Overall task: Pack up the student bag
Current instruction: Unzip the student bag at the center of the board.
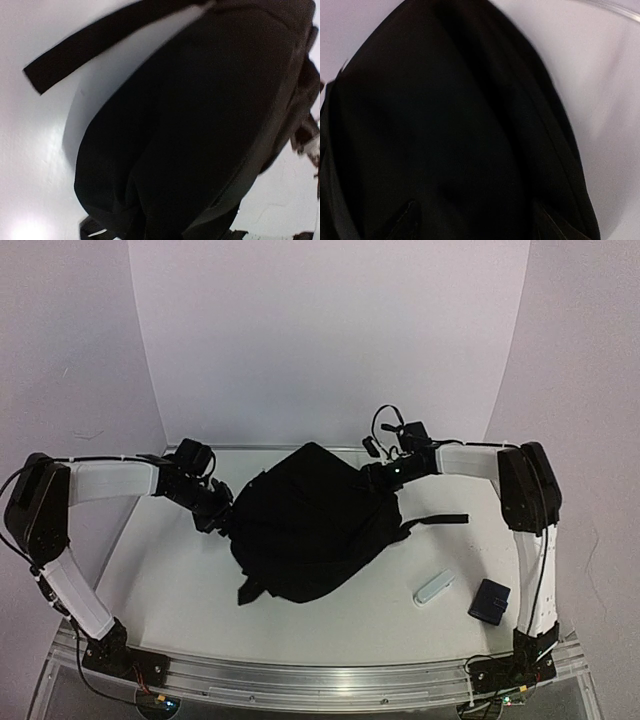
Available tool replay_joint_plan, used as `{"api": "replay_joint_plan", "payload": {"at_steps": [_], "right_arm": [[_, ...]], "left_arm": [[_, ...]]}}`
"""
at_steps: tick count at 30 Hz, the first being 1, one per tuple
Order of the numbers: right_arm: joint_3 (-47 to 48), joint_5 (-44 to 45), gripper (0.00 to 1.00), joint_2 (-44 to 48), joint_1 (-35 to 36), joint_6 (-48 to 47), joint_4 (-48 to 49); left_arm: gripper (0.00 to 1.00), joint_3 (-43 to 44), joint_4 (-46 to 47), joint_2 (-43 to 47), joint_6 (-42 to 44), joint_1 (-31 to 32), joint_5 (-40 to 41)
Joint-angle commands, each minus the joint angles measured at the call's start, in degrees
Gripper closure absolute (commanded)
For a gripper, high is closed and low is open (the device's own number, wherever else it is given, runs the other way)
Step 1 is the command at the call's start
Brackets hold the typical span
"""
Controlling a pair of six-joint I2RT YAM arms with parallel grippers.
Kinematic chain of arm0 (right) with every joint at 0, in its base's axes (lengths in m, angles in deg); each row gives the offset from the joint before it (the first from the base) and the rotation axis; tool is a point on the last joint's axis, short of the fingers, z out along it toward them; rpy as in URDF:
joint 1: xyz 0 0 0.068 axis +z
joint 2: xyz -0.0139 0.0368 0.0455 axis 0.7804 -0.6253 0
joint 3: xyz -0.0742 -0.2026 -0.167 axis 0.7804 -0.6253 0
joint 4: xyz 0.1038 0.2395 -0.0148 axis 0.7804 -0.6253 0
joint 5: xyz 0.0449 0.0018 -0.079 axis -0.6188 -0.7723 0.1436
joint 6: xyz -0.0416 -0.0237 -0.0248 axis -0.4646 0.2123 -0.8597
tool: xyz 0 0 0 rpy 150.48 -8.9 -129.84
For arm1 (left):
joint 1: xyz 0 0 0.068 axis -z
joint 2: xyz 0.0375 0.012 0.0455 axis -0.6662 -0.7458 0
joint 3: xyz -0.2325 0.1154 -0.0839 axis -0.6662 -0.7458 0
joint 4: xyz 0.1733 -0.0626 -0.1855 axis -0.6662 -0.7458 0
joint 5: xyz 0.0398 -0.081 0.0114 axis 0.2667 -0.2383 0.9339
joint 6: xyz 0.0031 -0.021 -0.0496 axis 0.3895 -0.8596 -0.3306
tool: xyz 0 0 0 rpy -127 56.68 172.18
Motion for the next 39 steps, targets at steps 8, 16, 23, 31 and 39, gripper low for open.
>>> {"api": "replay_joint_plan", "payload": {"at_steps": [8,16,23,31,39], "right_arm": [[-23.4,-8.2,0.27,23.9,19.7,0.8,-7.6],[-12.9,0.7,0.25,25.9,18.6,-6.7,-10.6],[-2.0,9.2,0.29,17.9,22.4,-8.0,-10.4],[8.0,13.5,0.37,7.9,29.7,-7.9,-10.4],[14.1,16.7,0.41,-0.7,32.9,-7.4,-10.5]], "left_arm": [[0.87,52.2,-9.0,-34.2,15.9,-6.7,-0.2],[0.38,56.0,-18.4,-30.1,21.1,-7.2,2.7],[0.29,25.4,-12.6,-4.7,13.1,-7.2,7.5],[0.28,0.7,-7.8,10.8,2.3,-7.2,8.2],[0.28,-8.0,-2.1,13.6,-4.1,-7.2,7.5]]}}
